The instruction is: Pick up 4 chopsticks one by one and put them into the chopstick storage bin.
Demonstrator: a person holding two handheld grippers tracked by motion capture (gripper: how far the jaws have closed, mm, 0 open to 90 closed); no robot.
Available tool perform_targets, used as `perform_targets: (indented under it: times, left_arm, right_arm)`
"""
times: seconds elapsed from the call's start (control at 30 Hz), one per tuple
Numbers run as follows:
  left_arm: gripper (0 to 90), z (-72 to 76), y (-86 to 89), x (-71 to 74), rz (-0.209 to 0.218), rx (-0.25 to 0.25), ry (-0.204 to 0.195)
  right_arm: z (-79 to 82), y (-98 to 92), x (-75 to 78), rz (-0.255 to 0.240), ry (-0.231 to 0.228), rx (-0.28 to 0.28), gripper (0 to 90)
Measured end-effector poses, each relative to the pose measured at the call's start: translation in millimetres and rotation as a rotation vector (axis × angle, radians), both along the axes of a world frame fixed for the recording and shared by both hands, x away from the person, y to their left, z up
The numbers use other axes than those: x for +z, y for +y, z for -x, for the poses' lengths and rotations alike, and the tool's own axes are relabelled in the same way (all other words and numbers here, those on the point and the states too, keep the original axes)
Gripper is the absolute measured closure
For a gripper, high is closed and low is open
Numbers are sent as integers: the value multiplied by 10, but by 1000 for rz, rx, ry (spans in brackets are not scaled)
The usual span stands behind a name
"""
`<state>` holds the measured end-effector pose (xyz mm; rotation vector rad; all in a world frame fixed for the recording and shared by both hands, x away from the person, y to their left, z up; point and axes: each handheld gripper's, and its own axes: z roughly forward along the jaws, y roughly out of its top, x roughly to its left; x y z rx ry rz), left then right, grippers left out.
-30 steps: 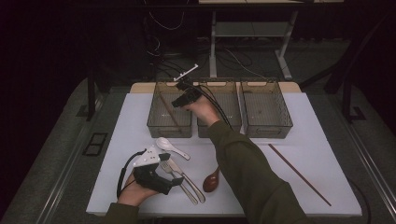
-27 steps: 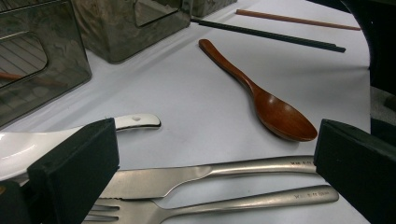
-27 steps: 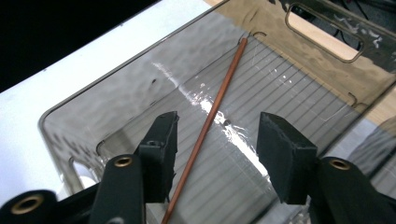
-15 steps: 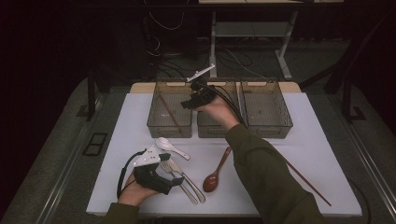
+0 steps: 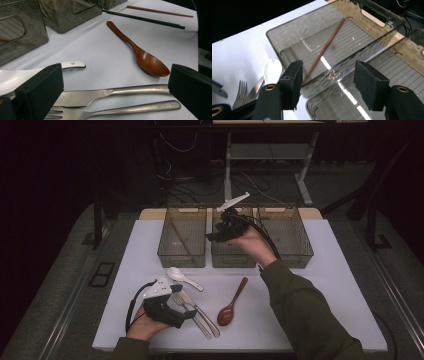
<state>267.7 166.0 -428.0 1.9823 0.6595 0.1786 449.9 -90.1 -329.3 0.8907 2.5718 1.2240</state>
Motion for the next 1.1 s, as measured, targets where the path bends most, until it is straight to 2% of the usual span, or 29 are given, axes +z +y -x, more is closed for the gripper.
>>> perform_targets:
  times: [0.5,1.1]
  left_arm:
    - [0,2,-18,-22,-9,9,4]
    - [0,4,-24,-29,-13,8,4]
  right_arm:
    - [295,-513,-110,0,-9,4,399]
    - [682,-1220,-250,-65,-14,-27,398]
